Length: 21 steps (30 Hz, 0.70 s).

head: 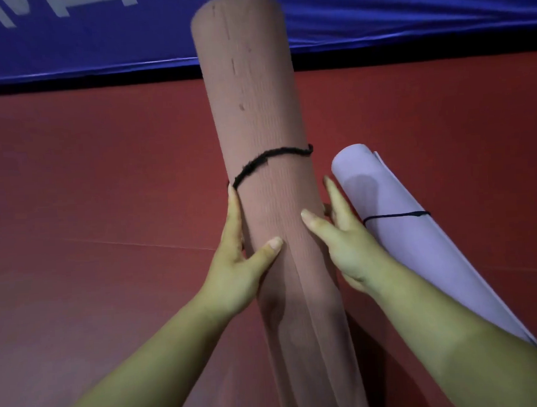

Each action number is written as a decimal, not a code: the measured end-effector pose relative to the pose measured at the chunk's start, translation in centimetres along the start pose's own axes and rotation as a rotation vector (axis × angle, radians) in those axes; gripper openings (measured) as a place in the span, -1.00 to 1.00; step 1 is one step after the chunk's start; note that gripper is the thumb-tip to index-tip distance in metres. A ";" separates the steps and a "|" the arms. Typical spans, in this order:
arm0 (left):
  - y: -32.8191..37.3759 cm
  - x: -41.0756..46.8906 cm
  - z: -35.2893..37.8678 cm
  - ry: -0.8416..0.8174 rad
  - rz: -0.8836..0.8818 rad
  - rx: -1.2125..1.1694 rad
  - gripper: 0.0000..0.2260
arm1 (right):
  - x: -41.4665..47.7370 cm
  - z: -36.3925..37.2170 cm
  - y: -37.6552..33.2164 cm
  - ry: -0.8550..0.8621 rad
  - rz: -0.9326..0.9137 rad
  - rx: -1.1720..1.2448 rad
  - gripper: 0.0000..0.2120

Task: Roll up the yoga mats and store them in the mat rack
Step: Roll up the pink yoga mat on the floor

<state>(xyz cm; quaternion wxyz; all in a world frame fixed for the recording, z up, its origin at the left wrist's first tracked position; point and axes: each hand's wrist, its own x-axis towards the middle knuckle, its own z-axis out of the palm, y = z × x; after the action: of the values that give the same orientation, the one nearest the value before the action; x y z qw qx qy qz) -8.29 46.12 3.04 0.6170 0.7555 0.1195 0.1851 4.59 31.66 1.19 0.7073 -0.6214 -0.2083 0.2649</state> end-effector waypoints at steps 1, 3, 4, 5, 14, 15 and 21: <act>0.7 1.2 0.7 -0.001 0.009 -0.012 -0.12 | 0.6 -0.9 -0.8 0.027 -0.027 -0.012 -0.11; 2.2 3.6 2.4 -0.017 0.033 -0.030 -0.15 | 1.6 -3.2 -3.0 0.060 -0.067 -0.027 -0.16; 3.0 4.8 3.7 -0.035 0.044 -0.039 -0.16 | 1.9 -4.6 -4.4 0.068 -0.078 -0.025 -0.20; 3.8 6.1 5.1 -0.055 0.052 -0.053 -0.16 | 2.0 -6.3 -5.7 0.079 -0.086 -0.030 -0.23; 15.4 12.5 29.3 -0.465 0.087 -0.111 -0.15 | -8.2 -28.4 -16.6 0.521 -0.138 0.059 -0.24; 16.5 12.3 32.6 -0.531 0.088 -0.119 -0.15 | -10.5 -30.7 -16.8 0.599 -0.130 0.091 -0.22; 20.4 6.0 49.6 -0.992 0.057 -0.036 -0.27 | -27.6 -39.0 -16.0 1.013 -0.100 0.251 -0.26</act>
<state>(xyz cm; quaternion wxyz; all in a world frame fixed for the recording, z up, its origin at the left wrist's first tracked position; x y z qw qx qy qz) 17.33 0.21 15.30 0.6071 0.7448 -0.2124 -0.1777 9.43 -17.21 12.49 0.8002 -0.5713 0.1637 -0.0801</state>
